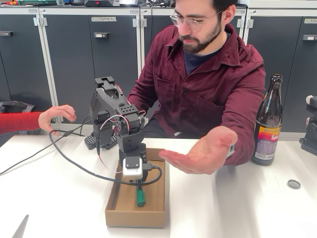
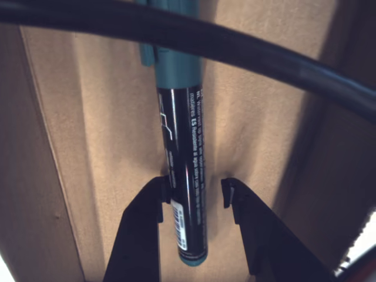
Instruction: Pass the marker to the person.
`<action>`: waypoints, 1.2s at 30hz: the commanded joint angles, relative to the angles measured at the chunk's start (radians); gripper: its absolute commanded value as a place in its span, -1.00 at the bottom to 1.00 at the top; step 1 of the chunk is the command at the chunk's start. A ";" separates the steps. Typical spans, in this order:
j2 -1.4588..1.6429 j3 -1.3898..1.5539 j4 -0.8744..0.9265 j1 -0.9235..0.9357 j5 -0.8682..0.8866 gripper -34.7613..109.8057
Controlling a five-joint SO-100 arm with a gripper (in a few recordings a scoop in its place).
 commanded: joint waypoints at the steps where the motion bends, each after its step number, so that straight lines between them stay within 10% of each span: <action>1: 0.023 -0.009 -0.023 0.003 0.002 -0.28; 11: -0.020 -0.026 -0.061 -0.005 -0.005 -0.59; 36: 0.440 -0.304 0.133 0.009 -0.089 -0.59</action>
